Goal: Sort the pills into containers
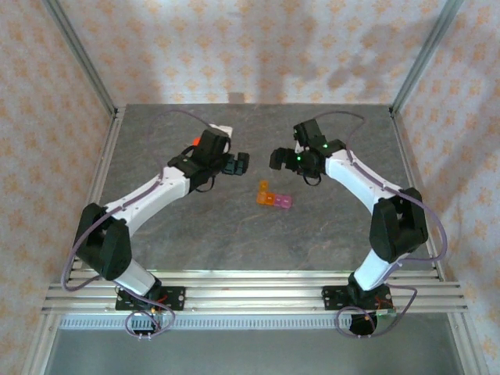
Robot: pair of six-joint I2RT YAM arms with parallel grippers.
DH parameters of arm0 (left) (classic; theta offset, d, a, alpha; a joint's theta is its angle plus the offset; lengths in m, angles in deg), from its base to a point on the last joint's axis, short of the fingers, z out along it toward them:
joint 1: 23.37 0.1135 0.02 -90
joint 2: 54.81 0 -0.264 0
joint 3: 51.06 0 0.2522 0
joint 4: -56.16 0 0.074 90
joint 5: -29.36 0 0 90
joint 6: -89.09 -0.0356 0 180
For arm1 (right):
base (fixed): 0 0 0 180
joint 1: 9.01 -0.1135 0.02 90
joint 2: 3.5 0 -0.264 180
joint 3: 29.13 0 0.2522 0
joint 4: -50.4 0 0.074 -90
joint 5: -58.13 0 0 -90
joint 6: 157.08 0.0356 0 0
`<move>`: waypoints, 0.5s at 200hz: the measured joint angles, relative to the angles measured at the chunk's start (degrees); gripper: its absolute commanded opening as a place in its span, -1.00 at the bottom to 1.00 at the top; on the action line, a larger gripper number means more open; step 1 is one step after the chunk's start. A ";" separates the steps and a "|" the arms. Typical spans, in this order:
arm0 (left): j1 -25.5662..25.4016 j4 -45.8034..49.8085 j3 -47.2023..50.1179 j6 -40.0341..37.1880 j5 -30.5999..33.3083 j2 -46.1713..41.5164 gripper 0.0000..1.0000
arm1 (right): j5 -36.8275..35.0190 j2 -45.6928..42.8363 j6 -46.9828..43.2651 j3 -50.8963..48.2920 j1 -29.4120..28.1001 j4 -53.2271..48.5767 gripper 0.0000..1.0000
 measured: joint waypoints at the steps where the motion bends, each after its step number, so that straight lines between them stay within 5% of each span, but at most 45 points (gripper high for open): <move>1: 0.24 -0.20 0.20 0.20 0.04 -0.22 1.00 | 0.04 0.15 0.09 0.37 -0.07 -0.02 0.99; 100: 17.31 -3.08 6.56 11.08 3.39 -7.06 1.00 | 2.40 26.32 -1.97 37.83 -11.39 -4.39 0.76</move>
